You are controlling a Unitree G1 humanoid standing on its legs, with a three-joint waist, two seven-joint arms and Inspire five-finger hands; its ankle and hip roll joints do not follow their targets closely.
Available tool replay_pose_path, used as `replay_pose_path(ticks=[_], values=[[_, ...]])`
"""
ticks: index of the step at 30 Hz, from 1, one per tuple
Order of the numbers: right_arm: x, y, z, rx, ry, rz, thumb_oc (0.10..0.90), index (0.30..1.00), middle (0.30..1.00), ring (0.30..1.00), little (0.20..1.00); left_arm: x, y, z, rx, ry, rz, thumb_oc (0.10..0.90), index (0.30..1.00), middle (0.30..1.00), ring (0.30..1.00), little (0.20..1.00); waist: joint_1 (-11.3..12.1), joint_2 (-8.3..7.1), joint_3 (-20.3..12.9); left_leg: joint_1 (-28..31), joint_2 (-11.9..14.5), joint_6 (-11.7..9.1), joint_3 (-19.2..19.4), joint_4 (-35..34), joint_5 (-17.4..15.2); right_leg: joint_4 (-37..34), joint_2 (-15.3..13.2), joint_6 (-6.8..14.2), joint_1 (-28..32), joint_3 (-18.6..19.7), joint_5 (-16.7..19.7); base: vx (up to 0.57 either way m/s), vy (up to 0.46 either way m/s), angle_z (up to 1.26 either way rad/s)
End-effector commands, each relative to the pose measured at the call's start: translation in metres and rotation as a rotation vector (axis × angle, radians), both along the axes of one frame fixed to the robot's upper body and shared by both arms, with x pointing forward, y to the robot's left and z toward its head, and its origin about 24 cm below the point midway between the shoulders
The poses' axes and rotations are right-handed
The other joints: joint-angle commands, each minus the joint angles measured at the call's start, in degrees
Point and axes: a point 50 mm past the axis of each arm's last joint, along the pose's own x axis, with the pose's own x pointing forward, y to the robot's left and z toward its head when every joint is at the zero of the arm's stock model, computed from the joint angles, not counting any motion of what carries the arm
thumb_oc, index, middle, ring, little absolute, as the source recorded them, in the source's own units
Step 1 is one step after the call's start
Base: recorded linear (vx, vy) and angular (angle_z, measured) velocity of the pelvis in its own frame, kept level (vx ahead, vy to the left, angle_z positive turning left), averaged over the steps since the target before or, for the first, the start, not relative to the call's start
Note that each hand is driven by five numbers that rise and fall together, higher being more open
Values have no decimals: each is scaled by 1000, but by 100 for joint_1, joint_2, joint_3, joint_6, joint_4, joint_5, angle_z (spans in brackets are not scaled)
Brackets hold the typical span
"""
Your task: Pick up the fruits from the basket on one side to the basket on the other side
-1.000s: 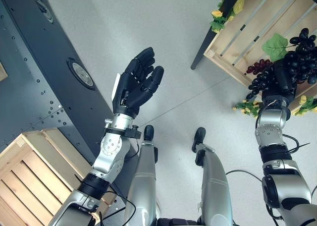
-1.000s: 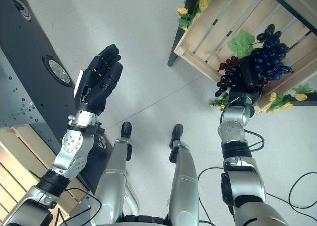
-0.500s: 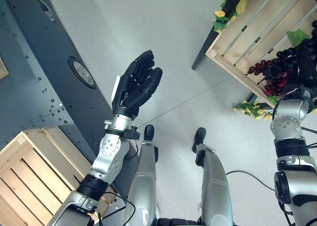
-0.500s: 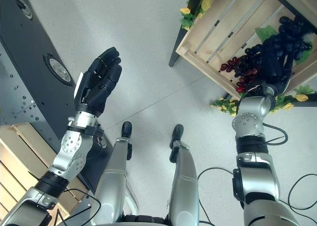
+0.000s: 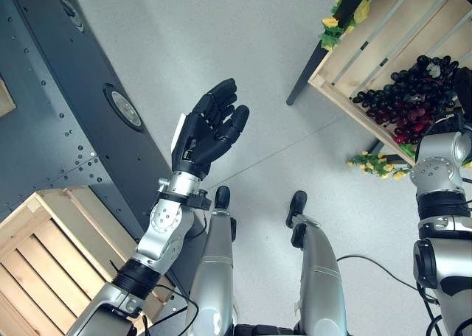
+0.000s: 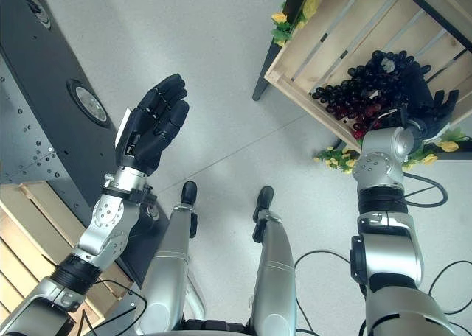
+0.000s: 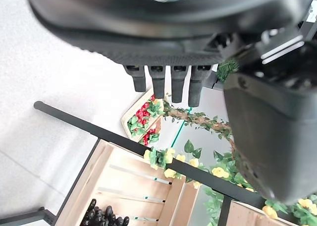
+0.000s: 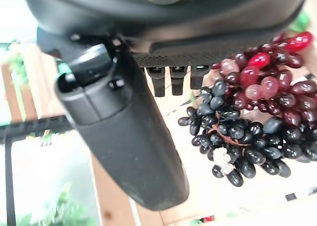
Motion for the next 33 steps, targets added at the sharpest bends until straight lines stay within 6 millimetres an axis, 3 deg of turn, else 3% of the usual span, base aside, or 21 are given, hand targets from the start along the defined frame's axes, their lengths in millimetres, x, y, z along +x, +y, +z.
replay_pose_path(ticks=[1, 4, 6, 7, 12, 18, 24, 27, 30, 33], values=[[-14, -17, 57, -363, -13, -67, 800, 900, 900, 900, 900, -20, -17, 53, -76, -271, -124, 800, 900, 900, 900, 900, 21, 157, -82, 94, -446, 593, 173, -439, 226, -158, 257, -346, 544, -435, 94, -15, 37, 0], [-10, -4, 53, -443, 6, 0, 800, 900, 900, 900, 900, -21, -16, 55, -77, -285, -118, 800, 900, 900, 900, 900, 1, 124, -82, 143, -454, 608, 190, -492, 260, -203, 281, -362, 600, -453, 110, -20, 42, 1], [-10, 6, 39, -475, 32, 37, 800, 900, 900, 900, 900, -22, -16, 57, -76, -298, -102, 800, 900, 900, 900, 900, -29, 79, -82, 291, -441, 620, 201, -547, 217, -275, 306, -341, 753, -441, 84, -25, 40, 2], [-11, 7, 40, -488, 29, 32, 800, 900, 900, 900, 900, -22, -16, 58, -74, -305, -100, 800, 900, 900, 900, 900, -37, 70, -82, 273, -447, 626, 200, -568, 253, -293, 304, -346, 737, -448, 112, -22, 40, 1], [-23, 46, 50, -730, -26, -16, 800, 900, 900, 900, 900, -24, -13, 61, -83, -333, -52, 800, 900, 900, 900, 900, -102, -32, -82, 626, -414, 628, 259, -700, 246, -456, 348, -300, 1107, -421, 109, -28, 74, -1], [-37, 83, 45, -961, -62, -54, 800, 900, 900, 900, 900, -26, -9, 62, -90, -358, 3, 800, 900, 900, 900, 900, -144, -140, -82, 1267, -388, 638, 351, -1063, 282, -888, 373, -199, 1744, -343, 165, -29, 103, -1], [-52, 107, 18, -1046, -95, -69, 800, 900, 900, 900, 900, -27, 1, 56, -101, -340, 66, 800, 900, 900, 900, 900, -138, -180, -105, 2149, -377, 626, 408, -1643, 358, -1497, 231, -38, 2574, -238, 324, 3, 149, 1], [-63, 110, 5, -1135, -84, -100, 800, 900, 900, 900, 900, -31, 6, 49, -103, -318, 98, 800, 900, 900, 900, 900, -140, -194, -325, 2506, -380, 634, 472, -2024, 405, -1871, 116, 99, 2890, -220, 458, 10, 193, 0], [-69, 119, -8, -1119, -143, 125, 800, 900, 900, 900, 900, -33, 9, 39, -93, -284, 119, 800, 900, 900, 900, 900, -102, -204, -579, 2800, -441, 667, 510, -2307, 396, -2136, -30, 222, 3119, -202, 606, 10, 201, 6], [-74, 131, -33, -1047, -213, 483, 800, 900, 900, 900, 900, -35, 14, 27, -73, -237, 124, 800, 900, 900, 900, 900, -39, -248, -865, 3104, -484, 676, 526, -2578, 397, -2439, -191, 319, 3410, -197, 795, 73, 153, 6]])
